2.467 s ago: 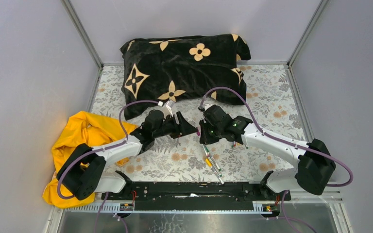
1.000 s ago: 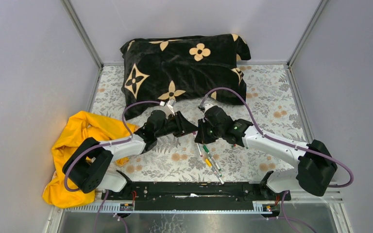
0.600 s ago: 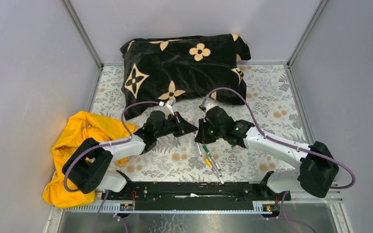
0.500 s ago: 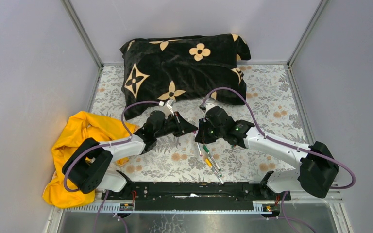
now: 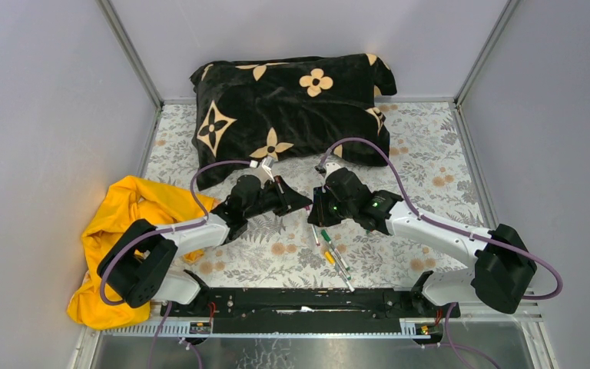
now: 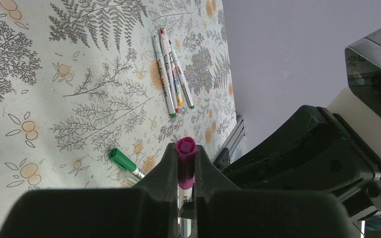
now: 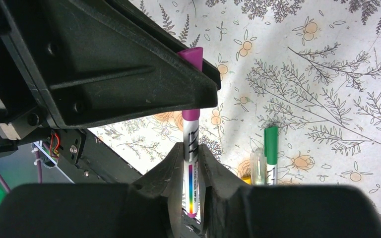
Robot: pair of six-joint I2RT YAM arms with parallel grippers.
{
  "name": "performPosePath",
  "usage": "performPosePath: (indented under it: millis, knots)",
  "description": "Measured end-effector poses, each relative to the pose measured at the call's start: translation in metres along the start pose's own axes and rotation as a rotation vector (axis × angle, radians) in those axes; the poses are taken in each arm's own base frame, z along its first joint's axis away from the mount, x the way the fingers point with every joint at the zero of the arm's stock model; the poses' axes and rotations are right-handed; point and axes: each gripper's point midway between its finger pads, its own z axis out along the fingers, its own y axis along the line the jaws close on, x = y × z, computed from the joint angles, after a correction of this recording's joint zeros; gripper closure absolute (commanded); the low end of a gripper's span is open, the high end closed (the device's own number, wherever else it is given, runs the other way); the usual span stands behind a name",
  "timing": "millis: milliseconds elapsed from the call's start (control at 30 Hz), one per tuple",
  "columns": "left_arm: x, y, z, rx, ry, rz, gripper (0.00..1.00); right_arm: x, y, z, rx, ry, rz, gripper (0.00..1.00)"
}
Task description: Open the pen caps
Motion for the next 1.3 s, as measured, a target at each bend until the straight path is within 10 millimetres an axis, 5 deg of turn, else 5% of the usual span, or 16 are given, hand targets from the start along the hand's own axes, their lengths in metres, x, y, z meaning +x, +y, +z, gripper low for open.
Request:
performPosePath:
  millis: [433,700,1300]
  knots:
    - [0.0,-0.002,0.0,0.005,-0.001,-0.028,1.0,-0.002,0.001,0.001,-0.007,-0.012,0.002,0.75]
    - [0.0,-0.002,0.0,0.004,-0.001,-0.035,1.0,-0.002,0.001,0.002,-0.007,-0.012,0.001,1.0]
    - [-0.012,0.019,0.003,-0.05,-0.001,-0.091,1.0,-0.001,-0.005,0.013,-0.017,-0.067,0.005,1.0]
